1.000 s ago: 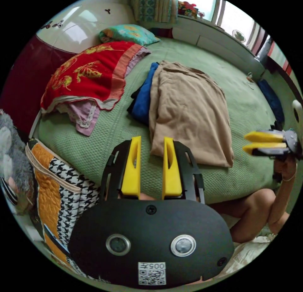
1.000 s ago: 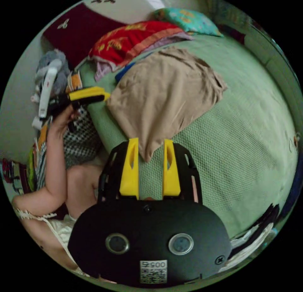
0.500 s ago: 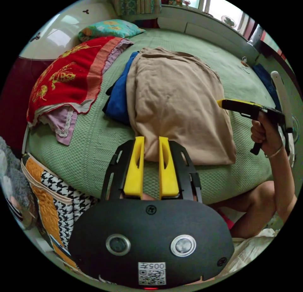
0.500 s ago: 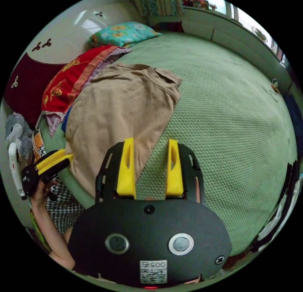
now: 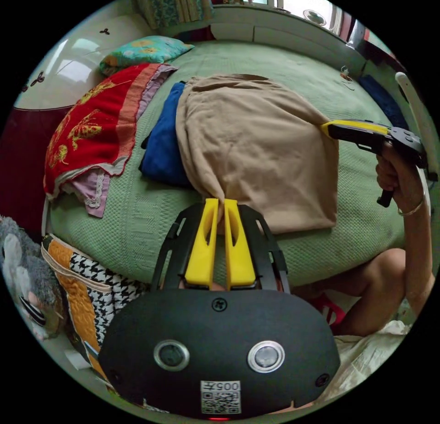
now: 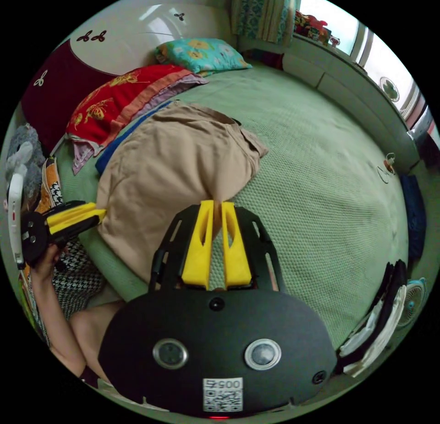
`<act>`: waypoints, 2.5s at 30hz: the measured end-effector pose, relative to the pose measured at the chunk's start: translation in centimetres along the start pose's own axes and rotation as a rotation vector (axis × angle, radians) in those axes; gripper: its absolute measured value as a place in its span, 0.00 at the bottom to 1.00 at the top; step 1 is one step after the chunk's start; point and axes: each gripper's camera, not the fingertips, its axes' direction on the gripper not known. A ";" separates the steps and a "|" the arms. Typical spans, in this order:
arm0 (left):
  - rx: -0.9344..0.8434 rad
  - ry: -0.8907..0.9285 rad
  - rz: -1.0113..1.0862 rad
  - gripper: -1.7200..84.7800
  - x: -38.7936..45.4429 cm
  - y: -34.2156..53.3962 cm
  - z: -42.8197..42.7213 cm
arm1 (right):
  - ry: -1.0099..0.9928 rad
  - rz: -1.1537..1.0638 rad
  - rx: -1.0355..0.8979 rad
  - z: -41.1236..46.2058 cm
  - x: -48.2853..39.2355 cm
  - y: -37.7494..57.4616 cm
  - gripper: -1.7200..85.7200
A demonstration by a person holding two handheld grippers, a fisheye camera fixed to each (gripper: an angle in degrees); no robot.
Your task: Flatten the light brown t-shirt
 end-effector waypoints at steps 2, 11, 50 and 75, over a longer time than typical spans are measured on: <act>-0.004 0.027 0.061 0.05 2.6 0.2 0.0 | 0.054 0.004 -0.025 -0.6 0.7 1.0 0.01; 0.038 0.191 0.130 0.06 10.7 0.1 -0.2 | 0.288 0.179 -0.136 -3.2 7.7 6.3 0.02; 0.073 0.062 -0.037 0.02 10.5 -3.4 2.6 | -0.390 0.006 0.035 -6.5 3.5 12.5 0.11; 0.127 0.311 0.045 0.02 16.0 -7.4 5.4 | -0.309 0.332 0.152 -13.6 22.9 14.4 0.00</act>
